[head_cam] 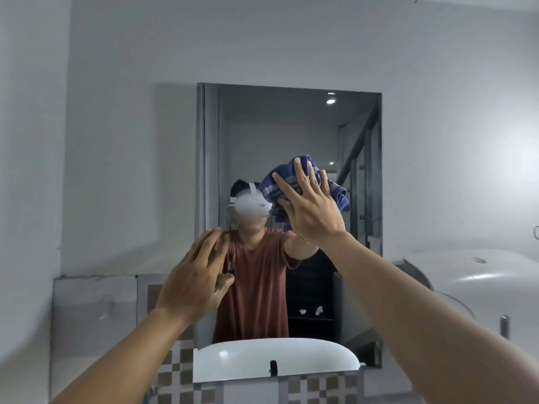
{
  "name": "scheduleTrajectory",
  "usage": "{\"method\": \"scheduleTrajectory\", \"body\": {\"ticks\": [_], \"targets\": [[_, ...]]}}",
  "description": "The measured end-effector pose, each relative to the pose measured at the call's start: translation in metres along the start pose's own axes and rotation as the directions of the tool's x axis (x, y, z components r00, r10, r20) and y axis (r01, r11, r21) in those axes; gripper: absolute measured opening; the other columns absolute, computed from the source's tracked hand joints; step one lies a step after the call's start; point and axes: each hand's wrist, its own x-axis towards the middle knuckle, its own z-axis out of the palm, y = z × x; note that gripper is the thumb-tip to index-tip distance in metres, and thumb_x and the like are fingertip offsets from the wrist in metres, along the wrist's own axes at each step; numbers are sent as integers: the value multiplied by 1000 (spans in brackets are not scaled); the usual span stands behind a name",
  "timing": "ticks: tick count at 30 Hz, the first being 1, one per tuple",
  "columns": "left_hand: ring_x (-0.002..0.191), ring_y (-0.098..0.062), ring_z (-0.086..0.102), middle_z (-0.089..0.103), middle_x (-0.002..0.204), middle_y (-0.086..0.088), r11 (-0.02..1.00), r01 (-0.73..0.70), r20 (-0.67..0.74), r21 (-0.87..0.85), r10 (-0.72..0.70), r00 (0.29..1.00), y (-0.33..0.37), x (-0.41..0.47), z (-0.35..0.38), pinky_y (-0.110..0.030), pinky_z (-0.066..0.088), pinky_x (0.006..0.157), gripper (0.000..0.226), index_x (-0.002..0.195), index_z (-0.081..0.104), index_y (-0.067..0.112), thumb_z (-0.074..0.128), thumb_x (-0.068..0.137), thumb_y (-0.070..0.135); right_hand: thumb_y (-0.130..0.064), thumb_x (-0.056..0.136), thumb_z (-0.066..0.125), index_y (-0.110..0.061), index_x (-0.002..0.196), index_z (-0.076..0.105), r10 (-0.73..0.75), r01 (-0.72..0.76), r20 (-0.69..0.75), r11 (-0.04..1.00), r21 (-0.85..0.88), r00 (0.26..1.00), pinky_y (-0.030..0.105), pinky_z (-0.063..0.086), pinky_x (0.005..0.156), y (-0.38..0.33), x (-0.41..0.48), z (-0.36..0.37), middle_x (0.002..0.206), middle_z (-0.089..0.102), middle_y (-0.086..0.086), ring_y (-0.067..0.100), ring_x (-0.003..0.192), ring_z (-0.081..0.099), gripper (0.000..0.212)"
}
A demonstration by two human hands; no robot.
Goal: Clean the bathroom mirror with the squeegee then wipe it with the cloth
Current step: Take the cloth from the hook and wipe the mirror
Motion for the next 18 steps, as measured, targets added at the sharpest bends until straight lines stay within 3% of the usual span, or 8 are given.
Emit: {"method": "scheduleTrajectory", "body": {"ticks": [6, 12, 18], "targets": [[149, -29, 28, 32, 158, -15, 1000, 4, -35, -17, -5, 999, 1, -1, -1, -41, 37, 117, 77, 151, 38, 3, 52, 95, 54, -42, 107, 32, -34, 159, 19, 201, -200, -39, 979, 43, 979, 52, 1, 124, 32, -5, -8, 168, 6, 18, 39, 154, 2, 54], [149, -31, 27, 30, 159, -17, 1000, -6, -8, 21, 6, 1000, 0, -1, 3, -41, 36, 115, 84, 152, 35, 3, 45, 92, 61, -46, 107, 28, -37, 160, 12, 374, -371, -34, 925, 78, 927, 52, 1, 125, 63, -16, -9, 169, -1, 14, 36, 155, -2, 56], [148, -32, 28, 31, 158, -16, 1000, 15, 4, 14, -15, 1000, 3, 0, 1, -41, 39, 110, 87, 152, 36, 4, 54, 86, 57, -43, 105, 33, -24, 159, 20, 489, -473, -67, 865, 169, 870, 51, 5, 125, 72, -39, -4, 168, 5, 17, 35, 155, 0, 58]]}}
